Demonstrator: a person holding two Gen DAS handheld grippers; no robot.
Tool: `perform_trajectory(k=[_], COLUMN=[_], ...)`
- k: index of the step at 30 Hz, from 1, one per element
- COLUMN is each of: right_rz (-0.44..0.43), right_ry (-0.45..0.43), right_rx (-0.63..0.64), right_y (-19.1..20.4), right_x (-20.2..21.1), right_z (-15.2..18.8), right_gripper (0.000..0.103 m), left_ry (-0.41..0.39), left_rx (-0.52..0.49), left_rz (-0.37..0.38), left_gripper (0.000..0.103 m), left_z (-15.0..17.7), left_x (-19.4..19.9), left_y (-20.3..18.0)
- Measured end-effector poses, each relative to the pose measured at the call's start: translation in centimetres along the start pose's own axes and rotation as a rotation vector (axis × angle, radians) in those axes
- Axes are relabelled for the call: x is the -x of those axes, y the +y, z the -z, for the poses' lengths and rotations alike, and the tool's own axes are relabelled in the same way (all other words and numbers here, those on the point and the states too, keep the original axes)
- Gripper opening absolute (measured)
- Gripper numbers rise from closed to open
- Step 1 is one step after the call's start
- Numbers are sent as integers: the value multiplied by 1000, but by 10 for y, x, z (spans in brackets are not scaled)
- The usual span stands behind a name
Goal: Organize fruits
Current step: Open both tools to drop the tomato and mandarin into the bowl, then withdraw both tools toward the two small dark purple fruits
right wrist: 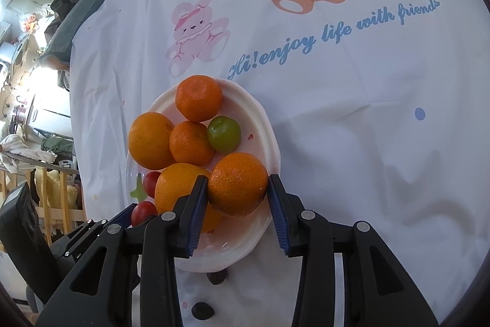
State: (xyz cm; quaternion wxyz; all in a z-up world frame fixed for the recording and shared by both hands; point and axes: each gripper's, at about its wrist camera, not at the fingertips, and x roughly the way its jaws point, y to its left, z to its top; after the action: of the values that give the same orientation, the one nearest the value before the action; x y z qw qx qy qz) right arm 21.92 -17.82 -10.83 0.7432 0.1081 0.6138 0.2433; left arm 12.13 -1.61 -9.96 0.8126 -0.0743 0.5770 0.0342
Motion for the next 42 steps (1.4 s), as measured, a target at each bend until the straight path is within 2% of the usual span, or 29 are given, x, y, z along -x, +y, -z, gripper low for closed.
perform_trajectory(k=[2, 4, 6, 7, 9, 11, 12, 13, 14, 25, 33, 38, 42], right_rz=[0, -1, 0, -1, 1, -17, -30, -37, -44, -57, -67, -41, -82], right_ry=[-3, -2, -3, -3, -10, -33, -58, -76, -97, -174, -193, -167, -129], right_rx=[0, 3, 2, 0, -5, -16, -28, -35, -39, -50, -68, -102, -161], right_y=[0, 1, 1, 0, 0, -1, -1, -1, -1, 0, -5, -12, -19], right_x=[0, -1, -2, -1, 1, 6, 11, 15, 20, 74, 106, 105, 95], right_z=[0, 1, 0, 0, 0, 0, -1, -1, 0, 29, 75, 96, 99], right_gripper=[43, 43, 43, 43, 43, 53, 65, 72, 73, 74, 74, 74, 75], left_ry=[14, 17, 2, -4, -15, -12, -10, -9, -9, -83, -145, -122, -61], left_rx=[11, 25, 30, 29, 28, 29, 29, 28, 28, 98, 109, 99, 65], left_rz=[4, 17, 16, 13, 15, 19, 23, 24, 22, 50, 57, 55, 28], left_gripper=[29, 35, 50, 55, 74, 82, 83, 83, 83, 83, 83, 83, 83], left_z=[0, -1, -2, -2, -2, -2, -3, -3, -3, 10, 33, 52, 62], left_x=[0, 0, 4, 5, 9, 11, 12, 13, 14, 61, 99, 96, 76], left_y=[2, 4, 5, 5, 5, 5, 5, 5, 5, 23, 27, 25, 18])
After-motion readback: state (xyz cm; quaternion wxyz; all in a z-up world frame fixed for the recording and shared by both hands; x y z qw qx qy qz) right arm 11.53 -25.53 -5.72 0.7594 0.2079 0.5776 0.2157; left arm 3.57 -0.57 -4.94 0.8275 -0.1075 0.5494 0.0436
